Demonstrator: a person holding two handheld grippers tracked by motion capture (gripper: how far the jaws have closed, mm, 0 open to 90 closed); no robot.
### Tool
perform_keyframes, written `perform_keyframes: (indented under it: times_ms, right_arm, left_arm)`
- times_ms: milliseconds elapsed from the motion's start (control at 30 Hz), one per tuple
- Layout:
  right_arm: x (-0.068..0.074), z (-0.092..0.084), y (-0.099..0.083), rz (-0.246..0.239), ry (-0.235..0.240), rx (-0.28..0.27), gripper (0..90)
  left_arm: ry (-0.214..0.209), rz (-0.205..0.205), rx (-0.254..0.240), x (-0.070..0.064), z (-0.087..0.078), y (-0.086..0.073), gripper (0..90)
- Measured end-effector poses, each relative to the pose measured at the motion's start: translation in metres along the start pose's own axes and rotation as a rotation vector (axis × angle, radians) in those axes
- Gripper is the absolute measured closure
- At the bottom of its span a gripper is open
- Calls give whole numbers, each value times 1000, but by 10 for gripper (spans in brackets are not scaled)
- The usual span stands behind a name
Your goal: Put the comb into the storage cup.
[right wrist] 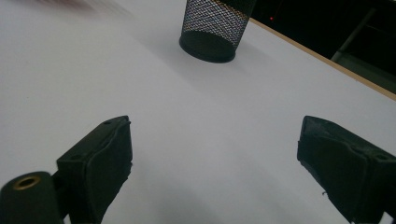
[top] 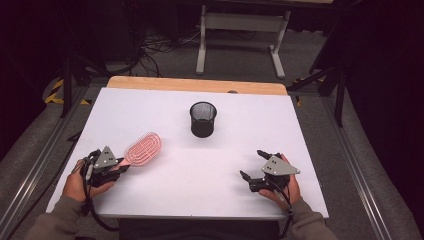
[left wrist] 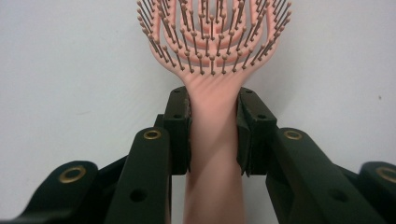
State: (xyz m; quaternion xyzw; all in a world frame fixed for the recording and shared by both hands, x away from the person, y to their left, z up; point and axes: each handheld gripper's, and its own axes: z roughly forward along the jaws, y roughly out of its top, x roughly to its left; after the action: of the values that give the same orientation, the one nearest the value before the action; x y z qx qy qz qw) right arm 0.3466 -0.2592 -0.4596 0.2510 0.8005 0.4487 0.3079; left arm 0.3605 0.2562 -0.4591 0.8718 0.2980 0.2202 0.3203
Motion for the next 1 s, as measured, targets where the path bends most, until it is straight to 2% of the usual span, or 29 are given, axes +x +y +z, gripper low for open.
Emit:
perform_keyframes:
  times_ms: [100, 167, 233, 433, 467, 533, 633, 700, 733, 767, 833, 867, 1000]
  right_arm:
    - [0, 0, 0, -3, -3, -3, 108]
    - [0, 0, 0, 2, -3, -3, 107]
    - [0, 0, 0, 2, -6, -4, 107]
    - [-1, 1, -1, 4, -13, -2, 106]
    - [-1, 1, -1, 4, -14, -3, 106]
    - [-1, 1, -1, 7, -17, -6, 106]
    - [-2, 0, -1, 8, -23, -7, 106]
    - [-2, 0, 0, 7, -26, -8, 106]
    - [-3, 0, 0, 11, -26, -10, 106]
    - [-3, 0, 0, 11, -29, -11, 106]
    - [-3, -1, 0, 12, -29, -11, 107]
    - [-3, -1, 0, 14, -30, -11, 107]
    - [-5, -2, 0, 16, -34, -19, 107]
  left_arm:
    - [3, -6, -13, 1, 0, 1, 691]
    - [20, -2, -27, 1, 1, 3, 691]
    - [14, -10, -35, 1, 1, 3, 691]
    - [75, -4, -126, 2, -4, 12, 691]
    - [77, -13, -148, 2, -5, 13, 691]
    - [84, -11, -157, 2, -5, 14, 691]
    - [110, -25, -199, 4, -7, 17, 691]
    - [100, -28, -202, 5, -8, 18, 691]
    - [112, -32, -212, 5, -8, 19, 691]
    - [105, -36, -215, 6, -8, 20, 691]
    - [128, -27, -221, 6, -9, 23, 691]
    - [118, -32, -226, 7, -10, 24, 691]
    - [125, -38, -258, 8, -14, 30, 691]
